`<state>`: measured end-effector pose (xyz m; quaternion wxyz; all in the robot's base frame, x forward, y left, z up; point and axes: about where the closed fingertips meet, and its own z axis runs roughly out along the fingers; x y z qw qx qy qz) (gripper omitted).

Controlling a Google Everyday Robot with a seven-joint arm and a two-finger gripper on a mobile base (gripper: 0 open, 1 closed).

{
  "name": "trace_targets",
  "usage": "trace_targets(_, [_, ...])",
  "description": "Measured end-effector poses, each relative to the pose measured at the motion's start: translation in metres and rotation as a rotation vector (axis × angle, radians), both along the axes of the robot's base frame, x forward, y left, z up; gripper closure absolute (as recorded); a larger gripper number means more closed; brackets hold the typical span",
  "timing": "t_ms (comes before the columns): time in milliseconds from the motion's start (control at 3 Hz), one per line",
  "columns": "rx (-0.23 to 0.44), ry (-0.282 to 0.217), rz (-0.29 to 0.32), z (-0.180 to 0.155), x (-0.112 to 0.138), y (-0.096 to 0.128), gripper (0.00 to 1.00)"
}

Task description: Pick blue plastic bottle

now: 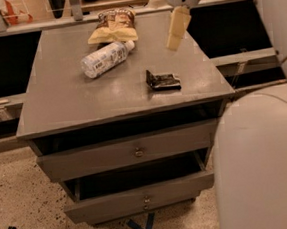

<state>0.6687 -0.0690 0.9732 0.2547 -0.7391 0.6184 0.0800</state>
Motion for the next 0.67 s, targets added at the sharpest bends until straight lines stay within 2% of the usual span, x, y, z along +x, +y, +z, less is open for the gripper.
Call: trace_targets(667, [-0.092,-0.010,0.101,-0.019,0.014,0.061,0.00])
